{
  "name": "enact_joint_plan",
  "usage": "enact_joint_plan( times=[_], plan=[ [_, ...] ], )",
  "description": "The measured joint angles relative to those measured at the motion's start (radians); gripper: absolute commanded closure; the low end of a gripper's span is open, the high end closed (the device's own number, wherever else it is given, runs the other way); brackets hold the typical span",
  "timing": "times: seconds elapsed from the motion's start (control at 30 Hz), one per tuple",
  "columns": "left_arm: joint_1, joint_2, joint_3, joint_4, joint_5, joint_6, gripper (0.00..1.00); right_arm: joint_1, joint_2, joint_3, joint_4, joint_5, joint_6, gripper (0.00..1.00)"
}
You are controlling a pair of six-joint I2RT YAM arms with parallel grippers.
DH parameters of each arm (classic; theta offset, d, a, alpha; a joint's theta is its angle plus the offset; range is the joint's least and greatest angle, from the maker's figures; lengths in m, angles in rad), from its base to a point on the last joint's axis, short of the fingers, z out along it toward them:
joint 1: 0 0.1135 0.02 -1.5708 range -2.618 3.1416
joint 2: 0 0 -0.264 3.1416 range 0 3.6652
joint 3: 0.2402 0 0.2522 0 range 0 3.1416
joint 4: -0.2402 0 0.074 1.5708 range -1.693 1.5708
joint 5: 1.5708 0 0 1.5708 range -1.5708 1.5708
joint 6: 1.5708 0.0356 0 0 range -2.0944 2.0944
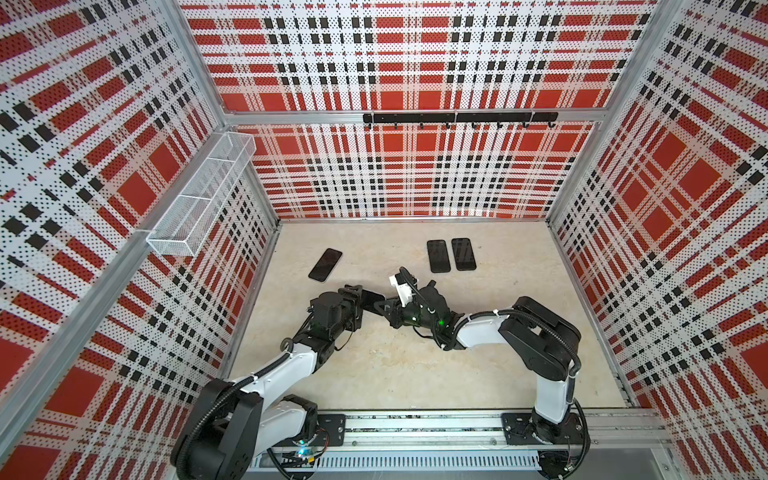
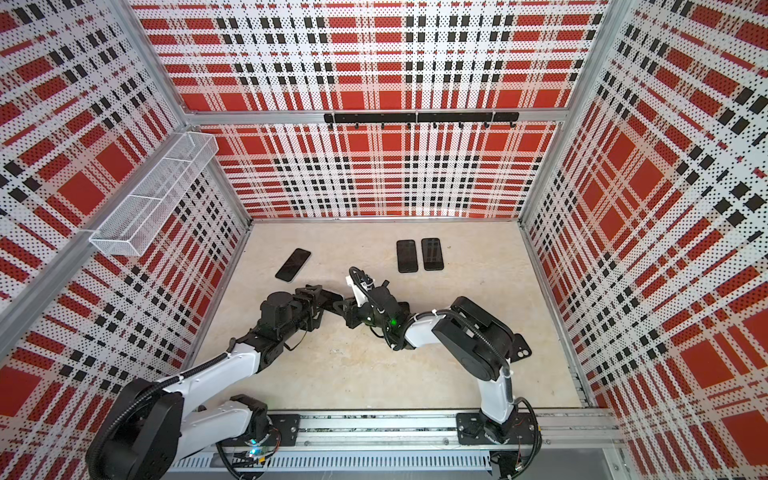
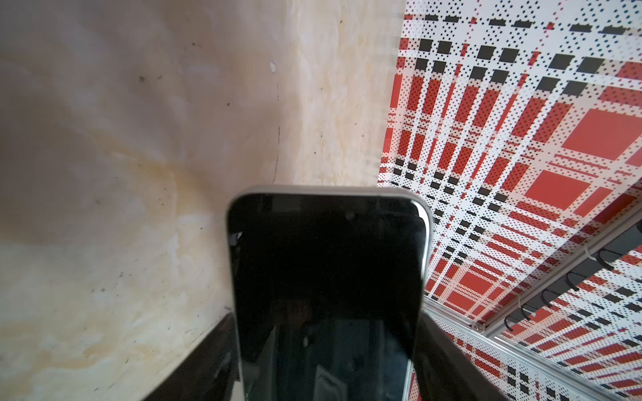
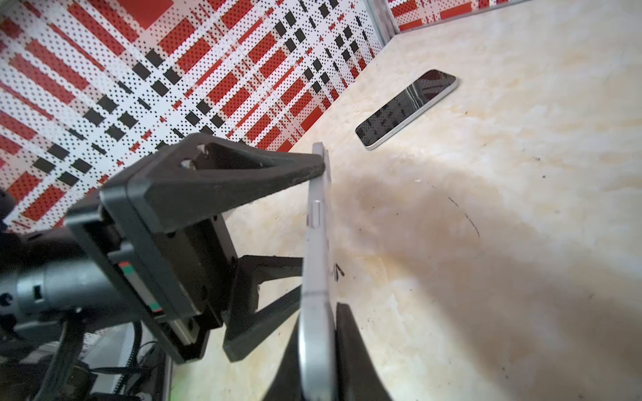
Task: Put the phone into the phone case
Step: 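Bring the phone to the right gripper while the right grasps its edge, then carry the phone over the case with the right while the left draws back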
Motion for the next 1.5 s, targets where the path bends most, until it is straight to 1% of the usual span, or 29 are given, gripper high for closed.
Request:
enact_joint_plan(
  times=[0.03,0.07,0.13,0.17,0.2,0.23,0.27,0.3,0.43,0.53,0.63,0.7,0.8,0.93,1.0,1.07,1.27,1.4,1.5],
  plan=[
    [-0.001,0.002,-0.001,0.0,0.0,0.0,1.0,0.0,0.0,-0.001,-0.001,0.002,-0.009,0.96],
    [-0.001,0.004,-0.001,0.001,0.0,0.0,0.97,0.0,0.0,-0.002,-0.002,0.003,-0.012,0.96],
    [-0.002,0.004,-0.001,0.002,0.0,0.0,0.84,0.0,0.0,-0.002,-0.002,0.002,-0.015,0.97],
    [-0.003,0.004,-0.003,0.005,0.0,0.0,0.7,0.0,0.0,-0.002,-0.002,0.001,-0.015,0.97],
    [-0.003,0.004,-0.007,0.012,0.0,0.001,0.53,0.0,0.0,-0.002,-0.003,0.0,-0.016,0.97],
    [-0.004,0.003,-0.011,0.017,-0.001,0.002,0.31,0.0,0.0,-0.002,-0.005,-0.002,-0.018,0.97],
    [-0.006,0.003,-0.017,0.024,-0.001,0.003,0.04,0.0,0.0,-0.002,-0.008,-0.003,-0.019,0.97],
    [-0.006,0.002,-0.024,0.035,-0.001,0.009,0.02,0.0,0.0,-0.002,-0.012,-0.004,-0.019,0.97],
    [-0.007,-0.014,-0.043,0.085,0.002,0.056,0.02,-0.005,-0.001,0.009,-0.038,-0.01,0.008,0.97],
    [-0.006,-0.032,-0.042,0.099,0.006,0.13,0.02,-0.021,-0.015,0.029,-0.066,-0.018,0.014,0.97],
    [0.003,-0.049,-0.023,0.083,0.007,0.216,0.02,-0.055,-0.055,0.037,-0.131,-0.031,0.014,0.97],
    [0.015,-0.05,0.018,0.043,0.004,0.289,0.02,-0.089,-0.095,0.038,-0.195,-0.035,0.012,0.97],
    [0.032,-0.04,0.124,-0.042,-0.004,0.437,0.01,-0.162,-0.167,0.037,-0.295,-0.051,0.013,0.97],
    [0.036,0.029,0.3,-0.149,-0.021,0.651,0.01,-0.268,-0.269,0.036,-0.432,-0.098,0.014,0.96],
    [0.033,0.077,0.378,-0.198,-0.03,0.758,0.05,-0.321,-0.306,0.044,-0.52,-0.128,0.009,0.96],
    [0.027,0.138,0.456,-0.26,-0.033,0.871,0.08,-0.371,-0.325,0.08,-0.656,-0.158,-0.016,0.96],
    [0.008,0.325,0.673,-0.47,-0.06,1.139,0.11,-0.475,-0.335,0.192,-1.042,-0.215,-0.115,0.95],
    [-0.019,0.399,0.757,-0.558,-0.053,1.258,0.16,-0.539,-0.351,0.224,-1.249,-0.281,-0.167,0.94],
    [-0.044,0.444,0.789,-0.594,-0.02,1.324,0.19,-0.572,-0.351,0.269,-1.394,-0.309,-0.208,0.94]
  ],
)
